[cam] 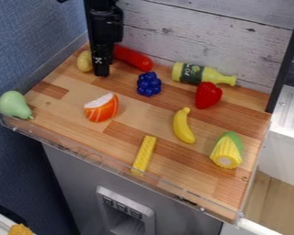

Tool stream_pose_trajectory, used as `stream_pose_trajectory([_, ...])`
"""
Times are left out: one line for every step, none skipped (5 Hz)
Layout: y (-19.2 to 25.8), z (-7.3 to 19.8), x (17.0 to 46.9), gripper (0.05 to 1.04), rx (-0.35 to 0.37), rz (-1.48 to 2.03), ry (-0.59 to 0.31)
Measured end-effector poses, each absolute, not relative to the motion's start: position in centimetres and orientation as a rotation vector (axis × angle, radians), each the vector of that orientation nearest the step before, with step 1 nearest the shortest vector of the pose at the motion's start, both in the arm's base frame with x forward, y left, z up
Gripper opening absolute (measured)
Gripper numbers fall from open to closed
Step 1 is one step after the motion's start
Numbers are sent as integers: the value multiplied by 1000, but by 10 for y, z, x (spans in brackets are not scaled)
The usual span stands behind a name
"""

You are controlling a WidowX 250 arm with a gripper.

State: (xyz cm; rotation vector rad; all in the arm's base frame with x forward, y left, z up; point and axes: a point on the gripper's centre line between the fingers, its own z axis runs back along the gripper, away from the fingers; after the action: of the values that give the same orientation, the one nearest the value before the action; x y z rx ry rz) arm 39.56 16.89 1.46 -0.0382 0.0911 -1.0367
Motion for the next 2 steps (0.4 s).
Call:
stream_pose_trajectory([168,10,393,670,-44,-859,85])
stream_pose_trajectory([166,9,393,360,-48,-745,82])
